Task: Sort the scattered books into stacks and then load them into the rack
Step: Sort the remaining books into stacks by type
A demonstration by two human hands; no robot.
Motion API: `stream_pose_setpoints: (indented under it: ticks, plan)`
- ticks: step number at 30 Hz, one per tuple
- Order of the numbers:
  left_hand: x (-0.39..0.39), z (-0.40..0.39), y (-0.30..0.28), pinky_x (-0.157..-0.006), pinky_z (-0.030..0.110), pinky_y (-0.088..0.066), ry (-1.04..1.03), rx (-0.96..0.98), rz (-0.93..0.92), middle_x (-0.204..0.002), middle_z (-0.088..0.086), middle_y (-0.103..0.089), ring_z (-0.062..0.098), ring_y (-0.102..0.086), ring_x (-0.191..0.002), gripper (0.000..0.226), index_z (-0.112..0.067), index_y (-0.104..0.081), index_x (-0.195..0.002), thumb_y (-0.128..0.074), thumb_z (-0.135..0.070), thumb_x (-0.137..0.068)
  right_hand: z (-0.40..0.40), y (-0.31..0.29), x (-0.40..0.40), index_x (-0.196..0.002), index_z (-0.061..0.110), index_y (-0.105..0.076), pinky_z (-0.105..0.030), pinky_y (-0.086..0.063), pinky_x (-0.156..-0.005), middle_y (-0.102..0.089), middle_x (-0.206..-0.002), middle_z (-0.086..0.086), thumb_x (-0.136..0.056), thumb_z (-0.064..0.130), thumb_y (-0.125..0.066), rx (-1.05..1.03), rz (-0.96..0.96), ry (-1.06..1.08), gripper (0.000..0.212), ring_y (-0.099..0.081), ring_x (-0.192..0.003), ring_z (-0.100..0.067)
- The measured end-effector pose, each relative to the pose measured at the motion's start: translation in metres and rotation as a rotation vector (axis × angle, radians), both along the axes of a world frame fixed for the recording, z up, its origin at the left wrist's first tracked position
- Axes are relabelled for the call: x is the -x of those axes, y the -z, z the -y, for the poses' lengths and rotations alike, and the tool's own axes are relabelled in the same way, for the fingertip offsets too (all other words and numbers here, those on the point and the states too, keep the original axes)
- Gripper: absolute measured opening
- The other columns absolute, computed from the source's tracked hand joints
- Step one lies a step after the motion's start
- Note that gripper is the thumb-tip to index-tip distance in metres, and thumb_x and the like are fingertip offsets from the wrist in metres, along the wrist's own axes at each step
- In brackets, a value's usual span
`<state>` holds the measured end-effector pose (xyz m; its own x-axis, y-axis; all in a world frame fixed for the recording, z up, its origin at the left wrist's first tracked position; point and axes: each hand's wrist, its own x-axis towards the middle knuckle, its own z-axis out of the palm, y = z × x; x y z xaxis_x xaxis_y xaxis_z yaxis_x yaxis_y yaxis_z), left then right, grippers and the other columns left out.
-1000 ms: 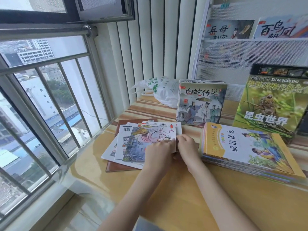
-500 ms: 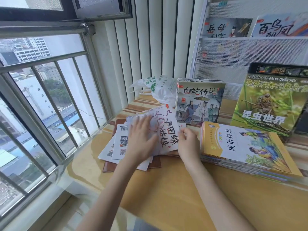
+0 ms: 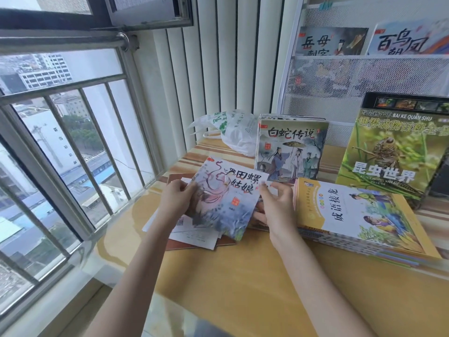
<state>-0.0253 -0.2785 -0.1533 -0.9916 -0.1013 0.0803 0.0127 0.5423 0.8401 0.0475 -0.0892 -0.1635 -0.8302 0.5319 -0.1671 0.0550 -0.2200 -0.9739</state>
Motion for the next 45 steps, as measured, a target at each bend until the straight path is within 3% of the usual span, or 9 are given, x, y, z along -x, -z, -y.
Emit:
stream_pose_setpoints:
  ticks: [4,9,13,18,25,29,32,36,45]
  plan:
    - [-0.013,-0.024,0.005,-0.066,0.034,-0.046,0.115,0.085,0.046,-0.083,0.002,-0.059,0.022,-0.056,-0.080,0.023,-0.007,-0.057,-0.095,-0.051,-0.029,-0.095,0.008,-0.002,-0.006,-0.149,0.025,-0.013,-0.035,-0.047,-0.089,-0.034,-0.147,-0.005,-0.094,0.012,-0.052,-0.491,0.086,-0.089,0.069,-0.046,-0.124,-0.024]
    - [-0.018,-0.021,0.022,-0.099,0.038,-0.033,0.097,0.472,-0.120,-0.126,0.008,-0.054,0.032,-0.043,-0.120,0.032,-0.015,-0.065,-0.113,-0.044,-0.033,-0.097,0.009,0.004,-0.007,-0.151,0.015,-0.005,-0.039,-0.043,-0.100,0.007,-0.158,-0.009,-0.086,-0.014,-0.043,-1.141,0.222,-0.069,0.081,-0.012,-0.144,-0.030]
    - [-0.019,-0.006,0.026,-0.113,0.050,-0.015,-0.057,0.612,0.111,-0.150,0.021,-0.027,0.042,-0.020,-0.139,0.064,-0.013,-0.034,-0.142,-0.041,-0.053,-0.093,0.021,0.002,-0.008,-0.149,0.021,-0.018,-0.054,0.003,-0.116,0.004,-0.159,-0.009,-0.094,0.005,-0.045,-1.476,0.266,-0.234,0.064,0.012,-0.145,-0.030]
    - [-0.022,0.008,0.016,-0.102,0.043,-0.029,-0.098,0.536,0.148,-0.130,0.024,-0.050,0.040,-0.038,-0.124,0.064,-0.002,-0.036,-0.130,-0.054,-0.048,-0.089,0.041,0.020,-0.008,-0.148,0.043,-0.003,-0.061,0.017,-0.106,0.004,-0.159,0.005,-0.096,0.058,-0.023,-1.433,0.247,-0.636,0.058,0.015,-0.145,-0.023]
    - [-0.034,0.014,-0.003,-0.075,0.037,-0.030,-0.153,0.448,0.075,-0.107,0.021,-0.061,0.040,-0.044,-0.110,0.037,-0.006,-0.039,-0.107,-0.064,-0.016,-0.083,0.039,0.024,-0.008,-0.148,0.044,0.001,-0.064,0.013,-0.108,0.005,-0.159,0.004,-0.096,0.059,-0.018,-1.459,0.263,-0.650,0.057,0.014,-0.145,-0.026]
    - [-0.026,0.030,-0.005,-0.080,0.039,-0.049,-0.166,0.242,0.041,-0.097,0.010,-0.063,0.034,-0.060,-0.094,0.058,-0.012,-0.041,-0.117,-0.076,-0.015,-0.071,0.039,0.025,-0.008,-0.147,0.045,-0.001,-0.062,0.014,-0.109,0.003,-0.159,0.004,-0.096,0.059,-0.018,-1.448,0.242,-0.653,0.056,0.012,-0.145,-0.025]
    - [-0.023,0.041,-0.017,-0.064,0.032,-0.048,-0.158,-0.050,0.212,-0.103,0.011,-0.062,0.027,-0.061,-0.085,0.067,-0.006,-0.047,-0.128,-0.080,-0.009,-0.071,0.037,0.025,-0.009,-0.147,0.047,-0.004,-0.060,0.014,-0.110,-0.001,-0.159,0.007,-0.095,0.061,-0.017,-1.428,0.198,-0.669,0.056,0.009,-0.146,-0.023]
    - [-0.025,0.047,-0.023,-0.041,0.025,-0.050,-0.028,-0.271,0.432,-0.069,0.011,-0.073,0.019,-0.067,-0.048,0.017,-0.002,-0.066,-0.097,-0.070,0.000,-0.081,0.037,0.025,-0.009,-0.146,0.049,-0.010,-0.056,0.014,-0.111,-0.005,-0.158,0.012,-0.093,0.063,-0.017,-1.395,0.127,-0.700,0.055,0.005,-0.146,-0.020]
    - [-0.019,0.051,-0.046,-0.061,0.028,-0.050,-0.239,-0.241,-0.187,-0.074,0.001,-0.065,0.016,-0.060,-0.061,0.024,-0.013,-0.066,-0.102,-0.061,-0.004,-0.080,0.035,0.025,-0.008,-0.145,0.044,-0.020,-0.052,0.010,-0.114,-0.014,-0.157,0.014,-0.095,0.059,-0.022,-1.341,0.066,-0.676,0.052,-0.003,-0.146,-0.017]
